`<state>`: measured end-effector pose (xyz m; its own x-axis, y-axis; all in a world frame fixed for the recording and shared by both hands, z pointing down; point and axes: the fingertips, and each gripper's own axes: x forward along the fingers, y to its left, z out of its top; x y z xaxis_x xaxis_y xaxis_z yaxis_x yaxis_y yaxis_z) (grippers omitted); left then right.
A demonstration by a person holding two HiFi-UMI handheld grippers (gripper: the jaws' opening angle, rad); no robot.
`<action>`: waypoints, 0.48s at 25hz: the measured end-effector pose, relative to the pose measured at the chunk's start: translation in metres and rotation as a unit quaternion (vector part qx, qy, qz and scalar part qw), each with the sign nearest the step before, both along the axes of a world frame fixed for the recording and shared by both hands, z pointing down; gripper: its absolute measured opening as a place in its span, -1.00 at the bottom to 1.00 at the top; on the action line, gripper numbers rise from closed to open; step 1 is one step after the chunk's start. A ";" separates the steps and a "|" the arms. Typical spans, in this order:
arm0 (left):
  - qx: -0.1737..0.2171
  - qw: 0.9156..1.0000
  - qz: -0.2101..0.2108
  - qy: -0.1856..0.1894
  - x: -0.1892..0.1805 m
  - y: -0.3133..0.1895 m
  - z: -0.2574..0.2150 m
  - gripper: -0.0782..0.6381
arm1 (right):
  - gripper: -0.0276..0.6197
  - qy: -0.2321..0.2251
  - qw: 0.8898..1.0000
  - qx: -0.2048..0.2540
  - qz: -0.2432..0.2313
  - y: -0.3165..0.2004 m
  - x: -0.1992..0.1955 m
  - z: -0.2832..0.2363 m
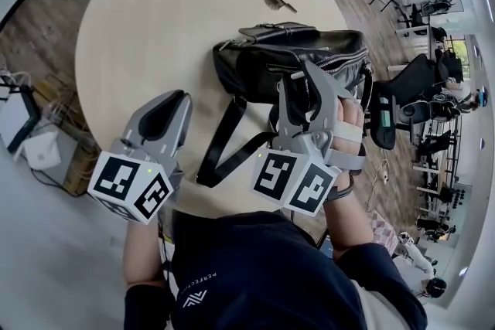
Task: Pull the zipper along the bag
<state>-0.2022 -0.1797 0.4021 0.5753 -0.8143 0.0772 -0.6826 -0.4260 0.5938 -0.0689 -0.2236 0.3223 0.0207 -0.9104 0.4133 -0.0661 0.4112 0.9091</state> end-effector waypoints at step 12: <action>0.009 1.000 0.015 -0.005 0.011 0.003 -0.009 -0.65 | -0.87 -0.085 0.996 -0.009 -0.031 0.009 -0.009 -0.021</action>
<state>-0.1914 -0.1768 0.3931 0.5986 -0.7982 0.0677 -0.6750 -0.4571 0.5792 -0.0780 -0.2146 0.3010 -0.1071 -0.8998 0.4229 -0.1933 0.4361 0.8789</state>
